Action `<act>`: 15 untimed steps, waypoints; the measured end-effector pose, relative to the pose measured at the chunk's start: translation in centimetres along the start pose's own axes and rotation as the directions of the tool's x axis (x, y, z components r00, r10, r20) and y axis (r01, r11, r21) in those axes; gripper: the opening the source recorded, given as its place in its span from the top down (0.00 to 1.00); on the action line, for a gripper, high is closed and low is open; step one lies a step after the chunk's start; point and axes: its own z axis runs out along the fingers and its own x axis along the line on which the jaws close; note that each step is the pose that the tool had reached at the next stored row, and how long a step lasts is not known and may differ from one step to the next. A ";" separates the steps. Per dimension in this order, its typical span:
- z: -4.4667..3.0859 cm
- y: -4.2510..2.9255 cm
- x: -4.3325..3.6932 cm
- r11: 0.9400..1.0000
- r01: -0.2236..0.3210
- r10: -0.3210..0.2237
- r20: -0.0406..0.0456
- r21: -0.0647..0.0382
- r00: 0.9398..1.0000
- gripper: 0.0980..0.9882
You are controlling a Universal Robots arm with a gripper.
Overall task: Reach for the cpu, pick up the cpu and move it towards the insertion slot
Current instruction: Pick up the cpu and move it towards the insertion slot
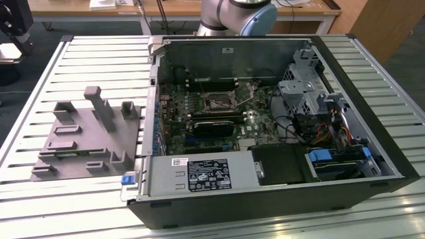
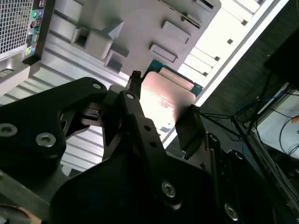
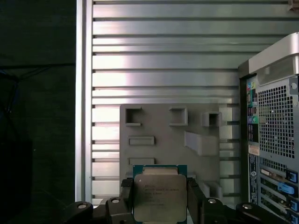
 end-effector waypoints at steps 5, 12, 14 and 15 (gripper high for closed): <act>0.05 0.06 -1.31 1.000 0.000 0.000 -0.001 0.002 1.000 0.50; 0.13 0.11 -3.25 1.000 0.000 0.000 -0.005 0.002 1.000 0.50; 0.15 0.14 -4.05 1.000 0.000 0.000 -0.005 0.002 1.000 0.50; 0.17 0.15 -4.41 1.000 0.000 0.000 -0.005 0.002 1.000 0.50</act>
